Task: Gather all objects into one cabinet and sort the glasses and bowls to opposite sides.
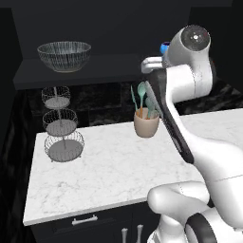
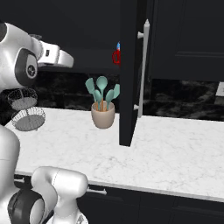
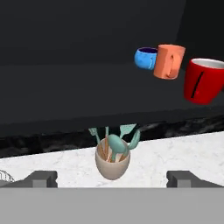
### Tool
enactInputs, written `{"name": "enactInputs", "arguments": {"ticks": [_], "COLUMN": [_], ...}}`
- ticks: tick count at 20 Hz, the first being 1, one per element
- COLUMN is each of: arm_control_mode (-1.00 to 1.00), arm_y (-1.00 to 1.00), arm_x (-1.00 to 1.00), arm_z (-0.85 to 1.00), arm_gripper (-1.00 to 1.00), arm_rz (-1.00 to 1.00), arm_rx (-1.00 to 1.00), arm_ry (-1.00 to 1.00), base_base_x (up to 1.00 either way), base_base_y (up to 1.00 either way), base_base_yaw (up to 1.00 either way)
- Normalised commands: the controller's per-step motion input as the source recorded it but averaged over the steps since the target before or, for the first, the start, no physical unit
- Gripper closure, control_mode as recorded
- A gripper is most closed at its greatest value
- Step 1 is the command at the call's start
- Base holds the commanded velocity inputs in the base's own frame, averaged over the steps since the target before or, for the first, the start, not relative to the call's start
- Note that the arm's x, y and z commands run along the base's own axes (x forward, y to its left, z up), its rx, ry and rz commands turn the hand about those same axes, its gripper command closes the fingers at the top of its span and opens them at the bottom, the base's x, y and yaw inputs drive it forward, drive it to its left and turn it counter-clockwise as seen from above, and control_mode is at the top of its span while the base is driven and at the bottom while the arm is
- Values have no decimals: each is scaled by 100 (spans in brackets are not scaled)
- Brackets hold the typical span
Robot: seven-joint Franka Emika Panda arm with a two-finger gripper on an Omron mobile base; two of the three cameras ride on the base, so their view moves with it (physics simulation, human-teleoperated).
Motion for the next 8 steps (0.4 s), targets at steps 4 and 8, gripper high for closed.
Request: {"name": "enactInputs", "arguments": {"ticks": [4, 8], "arm_control_mode": [-100, -100], "arm_y": [14, -15], "arm_x": [-89, -100], "arm_z": [5, 2], "arm_gripper": [-100, -100], "arm_rz": [28, 3], "arm_rx": [0, 2], "arm_ry": [1, 0], "base_base_x": [0, 0], "base_base_y": [0, 0], "base_base_yaw": [0, 0]}}
